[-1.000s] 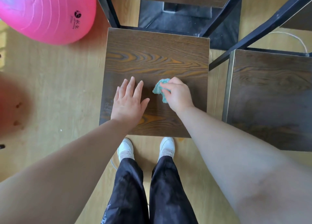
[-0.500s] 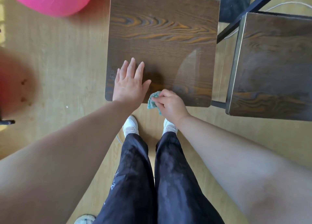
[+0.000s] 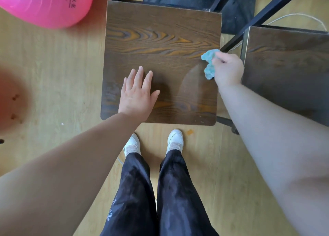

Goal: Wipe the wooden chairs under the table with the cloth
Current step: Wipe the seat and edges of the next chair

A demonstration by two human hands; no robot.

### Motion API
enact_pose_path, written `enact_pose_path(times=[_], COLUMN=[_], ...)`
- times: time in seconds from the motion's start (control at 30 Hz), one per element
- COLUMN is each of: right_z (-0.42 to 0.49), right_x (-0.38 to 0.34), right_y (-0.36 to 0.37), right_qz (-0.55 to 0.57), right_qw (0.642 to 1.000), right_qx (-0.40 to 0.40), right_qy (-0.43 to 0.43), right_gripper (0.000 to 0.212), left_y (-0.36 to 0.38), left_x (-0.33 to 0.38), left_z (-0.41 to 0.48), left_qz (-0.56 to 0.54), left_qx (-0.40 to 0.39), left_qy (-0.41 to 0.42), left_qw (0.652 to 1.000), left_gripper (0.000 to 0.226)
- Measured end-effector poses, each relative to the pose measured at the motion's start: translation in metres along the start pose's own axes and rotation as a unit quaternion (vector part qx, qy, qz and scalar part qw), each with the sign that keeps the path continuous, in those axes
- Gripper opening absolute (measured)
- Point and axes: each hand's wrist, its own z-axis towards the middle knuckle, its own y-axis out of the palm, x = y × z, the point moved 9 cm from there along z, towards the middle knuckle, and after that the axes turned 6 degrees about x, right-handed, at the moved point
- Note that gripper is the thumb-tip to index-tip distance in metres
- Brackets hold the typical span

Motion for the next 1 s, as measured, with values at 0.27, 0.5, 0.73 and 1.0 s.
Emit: enact_pose_path(times=[0.27, 0.5, 0.73, 1.0], right_z=[0.054, 0.018, -0.064, -0.151], right_x=[-0.04, -0.028, -0.005, 0.02], right_y=[0.035, 0.045, 0.056, 0.064], right_qz=[-0.118, -0.123, -0.112, -0.105], right_qw=[0.99, 0.984, 0.97, 0.949], right_qx=[-0.056, -0.11, -0.167, -0.23], right_qy=[-0.054, -0.067, -0.134, -0.189], right_gripper=[0.03, 0.026, 0.024, 0.022], left_y=[-0.012, -0.018, -0.01, 0.002], left_x=[0.019, 0.027, 0.022, 0.012], left_z=[0.048, 0.061, 0.028, -0.006], left_qz=[0.018, 0.01, 0.006, 0.011], left_qx=[0.0, -0.008, -0.027, -0.036], left_qy=[0.026, 0.029, 0.024, 0.017], left_qw=[0.999, 0.999, 0.999, 0.999], left_gripper=[0.064, 0.064, 0.063, 0.062])
